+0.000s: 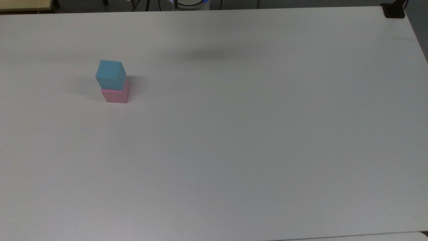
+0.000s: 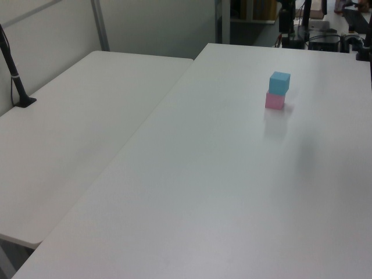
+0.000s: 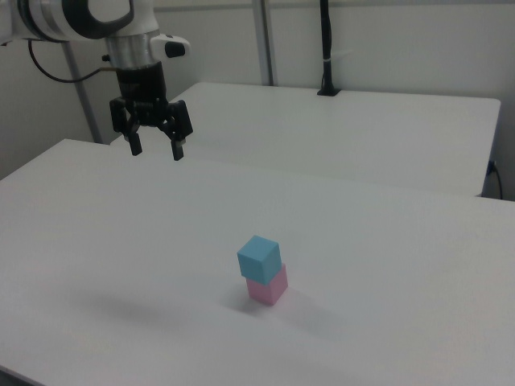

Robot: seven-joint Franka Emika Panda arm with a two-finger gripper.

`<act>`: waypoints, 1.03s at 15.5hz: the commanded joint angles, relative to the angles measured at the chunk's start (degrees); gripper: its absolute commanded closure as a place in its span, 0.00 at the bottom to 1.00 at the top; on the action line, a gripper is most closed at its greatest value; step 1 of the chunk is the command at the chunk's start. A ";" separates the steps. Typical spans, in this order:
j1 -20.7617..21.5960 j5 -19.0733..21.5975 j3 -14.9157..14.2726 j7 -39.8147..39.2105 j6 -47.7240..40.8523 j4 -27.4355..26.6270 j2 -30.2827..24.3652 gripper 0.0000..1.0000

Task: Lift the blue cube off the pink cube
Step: 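Move the open gripper toward the blue cube atop the pink cube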

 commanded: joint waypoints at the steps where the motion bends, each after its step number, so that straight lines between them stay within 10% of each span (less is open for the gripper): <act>1: -0.20 -0.01 -0.31 -5.27 -0.51 0.07 0.36 0.00; 9: -0.28 0.16 -0.48 -3.78 3.09 -0.10 0.36 0.00; 16: -0.63 1.04 -10.58 -8.87 13.43 -7.11 0.71 0.00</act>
